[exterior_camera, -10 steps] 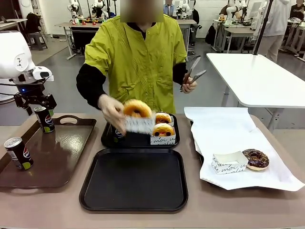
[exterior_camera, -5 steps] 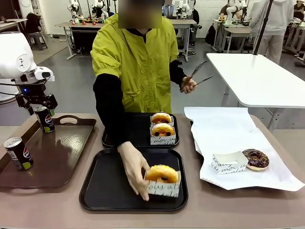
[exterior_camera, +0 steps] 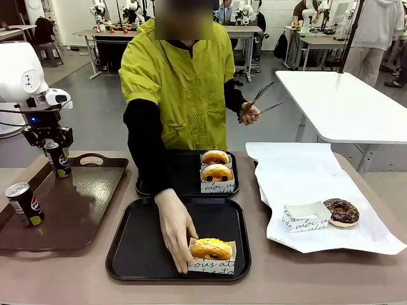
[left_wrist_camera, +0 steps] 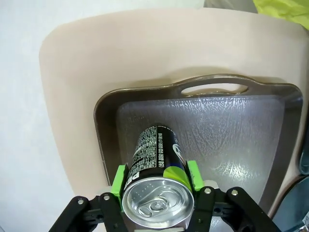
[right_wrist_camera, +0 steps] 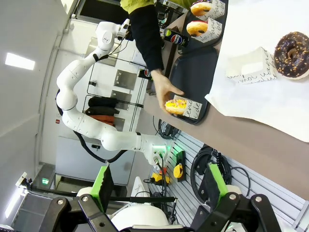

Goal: Set up donuts and drinks on trays.
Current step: Pick up one Pepsi coke from the Handle tray and place it on the Flat Tray without a Pepsi coke.

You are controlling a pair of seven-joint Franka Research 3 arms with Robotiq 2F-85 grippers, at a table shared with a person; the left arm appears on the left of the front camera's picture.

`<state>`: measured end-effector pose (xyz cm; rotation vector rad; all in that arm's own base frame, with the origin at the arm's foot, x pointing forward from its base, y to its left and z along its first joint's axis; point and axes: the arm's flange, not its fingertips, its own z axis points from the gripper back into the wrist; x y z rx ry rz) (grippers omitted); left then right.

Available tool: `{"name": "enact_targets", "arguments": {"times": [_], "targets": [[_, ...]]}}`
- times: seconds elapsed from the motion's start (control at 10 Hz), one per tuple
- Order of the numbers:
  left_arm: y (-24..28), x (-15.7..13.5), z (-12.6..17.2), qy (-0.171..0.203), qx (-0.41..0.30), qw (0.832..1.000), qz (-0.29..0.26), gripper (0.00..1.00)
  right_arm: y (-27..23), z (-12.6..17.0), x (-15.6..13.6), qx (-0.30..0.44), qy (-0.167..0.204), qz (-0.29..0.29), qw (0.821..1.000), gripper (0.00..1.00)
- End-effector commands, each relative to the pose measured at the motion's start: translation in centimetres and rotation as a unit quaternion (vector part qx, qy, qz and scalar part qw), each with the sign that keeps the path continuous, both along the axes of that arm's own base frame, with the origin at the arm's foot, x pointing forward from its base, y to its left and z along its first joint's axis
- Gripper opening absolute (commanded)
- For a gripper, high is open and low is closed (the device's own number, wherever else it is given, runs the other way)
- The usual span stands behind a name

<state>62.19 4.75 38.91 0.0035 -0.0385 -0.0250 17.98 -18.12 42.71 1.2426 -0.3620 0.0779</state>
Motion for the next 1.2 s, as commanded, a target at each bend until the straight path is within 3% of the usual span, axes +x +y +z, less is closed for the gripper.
{"name": "enact_targets", "arguments": {"times": [0.0,0.1,0.2,0.3,0.6,0.7,1.1], "targets": [[0.3,0.5,0.7,0.007,-0.009,1.0,0.009,0.0,0.0,0.1,-0.1,0.005,-0.009,0.002,1.0,1.0],[0.3,0.5,0.8,0.009,-0.009,1.0,0.011,0.02,0.0,0.1,-0.1,0.005,-0.009,0.002,1.0,1.0],[0.2,0.4,0.9,0.025,0.003,0.999,0.032,0.4,0.0,0.1,-0.1,0.005,-0.009,0.002,1.0,1.0],[0.1,-0.1,0.0,0.005,-0.001,1.0,0.002,0.4,0.0,0.1,-0.1,0.005,-0.009,0.002,1.0,1.0],[0.1,-0.1,0.0,0.005,-0.001,1.0,0.002,0.4,0.0,0.1,-0.1,0.005,-0.009,0.002,1.0,1.0],[0.1,-0.2,0.0,0.012,-0.001,1.0,0.008,0.59,0.0,0.1,-0.1,0.005,-0.009,0.002,1.0,1.0],[-3.0,-9.8,12.3,-0.044,0.006,0.999,-0.003,0.59,0.0,0.1,-0.1,0.005,-0.009,0.002,1.0,1.0]]}}
